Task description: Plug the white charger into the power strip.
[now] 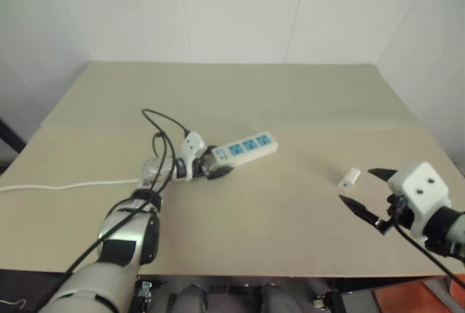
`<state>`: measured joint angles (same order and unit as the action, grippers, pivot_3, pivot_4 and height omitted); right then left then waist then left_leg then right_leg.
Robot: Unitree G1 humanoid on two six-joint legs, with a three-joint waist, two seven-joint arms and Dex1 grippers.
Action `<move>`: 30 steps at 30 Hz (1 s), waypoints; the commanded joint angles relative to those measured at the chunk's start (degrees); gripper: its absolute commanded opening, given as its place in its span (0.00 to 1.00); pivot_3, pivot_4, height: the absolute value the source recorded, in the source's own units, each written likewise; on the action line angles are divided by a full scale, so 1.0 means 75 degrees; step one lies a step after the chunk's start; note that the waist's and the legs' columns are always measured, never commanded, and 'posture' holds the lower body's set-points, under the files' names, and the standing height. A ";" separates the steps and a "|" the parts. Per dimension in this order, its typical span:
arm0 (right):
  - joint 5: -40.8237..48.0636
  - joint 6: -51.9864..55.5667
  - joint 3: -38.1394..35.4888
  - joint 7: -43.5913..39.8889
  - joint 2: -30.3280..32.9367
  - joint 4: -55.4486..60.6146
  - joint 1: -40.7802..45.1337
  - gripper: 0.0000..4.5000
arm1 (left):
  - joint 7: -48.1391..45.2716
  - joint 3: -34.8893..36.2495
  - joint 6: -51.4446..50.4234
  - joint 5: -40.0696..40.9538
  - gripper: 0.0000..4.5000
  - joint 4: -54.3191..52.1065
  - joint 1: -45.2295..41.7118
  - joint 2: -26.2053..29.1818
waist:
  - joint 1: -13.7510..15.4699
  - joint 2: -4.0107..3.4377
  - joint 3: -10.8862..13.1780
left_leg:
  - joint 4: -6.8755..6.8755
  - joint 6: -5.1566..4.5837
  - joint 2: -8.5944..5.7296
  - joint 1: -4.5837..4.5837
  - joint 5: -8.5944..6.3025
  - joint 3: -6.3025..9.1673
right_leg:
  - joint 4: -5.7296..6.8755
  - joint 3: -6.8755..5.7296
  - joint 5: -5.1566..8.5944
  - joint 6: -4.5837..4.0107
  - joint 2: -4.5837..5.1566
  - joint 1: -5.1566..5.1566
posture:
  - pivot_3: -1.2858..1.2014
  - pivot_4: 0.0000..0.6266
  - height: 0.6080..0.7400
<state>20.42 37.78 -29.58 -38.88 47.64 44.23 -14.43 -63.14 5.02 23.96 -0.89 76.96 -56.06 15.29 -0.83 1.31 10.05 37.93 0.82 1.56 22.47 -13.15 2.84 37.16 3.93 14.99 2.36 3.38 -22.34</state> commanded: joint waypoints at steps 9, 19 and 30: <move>-0.0232 -0.0039 -0.0012 0.0284 -0.0110 0.0052 0.0198 1.00 | 0.0623 -0.0214 0.0419 -0.0474 0.86 -0.0007 0.0111 -0.0174 | 0.0020 0.0003 -0.0010 | 0.0000 0.0000 0.0000 -0.0009 0.0000 0.0000 | 0.0000 0.0000 0.0001 0.0001 0.0000 0.0011 | 0.52 0.24 1.00; -0.0274 -0.0044 0.0157 0.0187 0.0122 0.0072 0.0296 1.00 | -0.0432 -0.0109 0.0158 -0.0326 0.73 -0.0043 0.0037 -0.0219 | 0.0030 0.0004 -0.0033 | 0.0000 0.0000 -0.0006 -0.0011 0.0000 0.0001 | -0.0001 0.0000 0.0001 0.0005 0.0004 0.0015 | 0.52 0.24 1.00; -0.1230 -0.2637 0.0729 -0.2711 0.3035 -0.1697 0.0733 1.00 | -0.3848 -0.0114 0.0209 0.0298 0.73 -0.0531 0.0270 0.0065 | -0.0023 0.0003 -0.0032 | -0.0003 0.0000 -0.0008 -0.0008 0.0000 -0.0002 | -0.0009 0.0001 0.0002 0.0007 0.0006 0.0011 | 0.52 0.24 1.00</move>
<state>14.42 24.47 -24.31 -55.92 68.27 34.10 -9.99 -89.67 4.47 24.10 -0.12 74.87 -54.10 15.73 -1.01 1.33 9.81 37.90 0.82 1.51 22.41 -13.15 2.83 37.08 3.94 15.01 2.41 3.43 -22.26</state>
